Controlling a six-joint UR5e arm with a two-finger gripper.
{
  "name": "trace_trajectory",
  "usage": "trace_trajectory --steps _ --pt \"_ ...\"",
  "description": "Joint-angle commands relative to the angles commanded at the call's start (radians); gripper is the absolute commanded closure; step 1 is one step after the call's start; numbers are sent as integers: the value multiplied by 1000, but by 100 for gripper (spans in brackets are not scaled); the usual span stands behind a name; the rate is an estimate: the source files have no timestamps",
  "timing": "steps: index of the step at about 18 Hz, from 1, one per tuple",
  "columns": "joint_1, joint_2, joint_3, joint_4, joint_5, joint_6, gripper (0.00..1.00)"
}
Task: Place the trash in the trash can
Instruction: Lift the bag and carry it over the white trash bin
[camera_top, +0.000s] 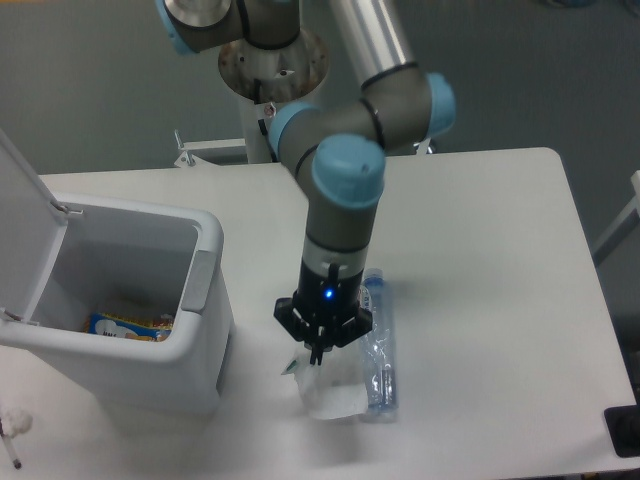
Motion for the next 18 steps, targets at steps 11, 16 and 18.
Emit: trace_trajectory --steps 11,16,18 --pt "-69 206 45 -3 -131 -74 100" --pt "-184 255 -18 -3 -122 -112 100" --pt "-219 253 -32 -3 -122 -112 90"
